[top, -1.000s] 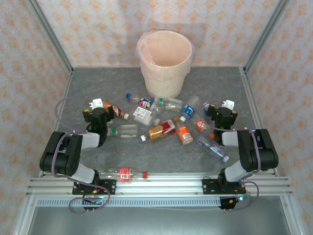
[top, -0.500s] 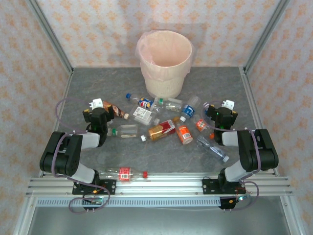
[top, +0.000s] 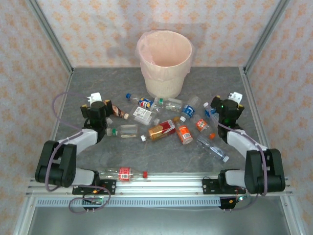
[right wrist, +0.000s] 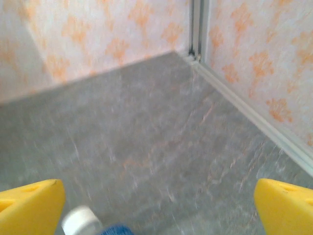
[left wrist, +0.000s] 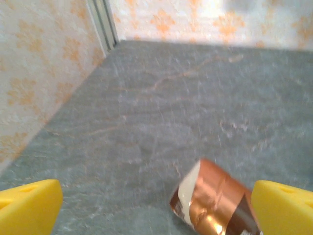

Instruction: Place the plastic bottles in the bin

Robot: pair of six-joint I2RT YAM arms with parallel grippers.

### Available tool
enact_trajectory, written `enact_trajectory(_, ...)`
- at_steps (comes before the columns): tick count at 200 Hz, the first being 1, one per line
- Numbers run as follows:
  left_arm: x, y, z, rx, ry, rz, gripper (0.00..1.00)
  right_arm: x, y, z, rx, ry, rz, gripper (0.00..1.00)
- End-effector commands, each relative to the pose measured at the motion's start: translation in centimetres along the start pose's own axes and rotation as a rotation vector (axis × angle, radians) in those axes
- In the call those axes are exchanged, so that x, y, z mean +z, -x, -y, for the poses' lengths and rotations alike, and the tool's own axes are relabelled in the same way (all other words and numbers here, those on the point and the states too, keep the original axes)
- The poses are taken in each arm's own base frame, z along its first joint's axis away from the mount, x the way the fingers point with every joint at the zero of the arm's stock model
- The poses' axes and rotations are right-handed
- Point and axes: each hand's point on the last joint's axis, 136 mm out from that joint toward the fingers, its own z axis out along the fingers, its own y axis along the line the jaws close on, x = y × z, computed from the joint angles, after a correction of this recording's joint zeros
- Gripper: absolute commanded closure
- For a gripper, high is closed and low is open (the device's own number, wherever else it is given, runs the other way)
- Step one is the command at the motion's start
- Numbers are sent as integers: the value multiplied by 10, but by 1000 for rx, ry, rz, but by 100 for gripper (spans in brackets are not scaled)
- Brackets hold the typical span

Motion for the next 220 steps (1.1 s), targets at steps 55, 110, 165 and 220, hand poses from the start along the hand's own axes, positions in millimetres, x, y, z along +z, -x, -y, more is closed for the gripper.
enact_trajectory(55, -56, 23, -23, -301, 150, -303, 0, 3, -44, -19, -130, 70, -467, 1)
enact_trajectory(110, -111, 3, -18, -259, 190, -459, 0, 8, -90, -12, -265, 64, -705, 1)
enact_trajectory(165, -166, -33, -48, -451, 255, -589, 0, 21, -116, -5, -292, 12, -779, 1)
enact_trajectory(220, -218, -70, -30, -448, 214, -768, 0, 36, -122, 6, -300, -74, -761, 8)
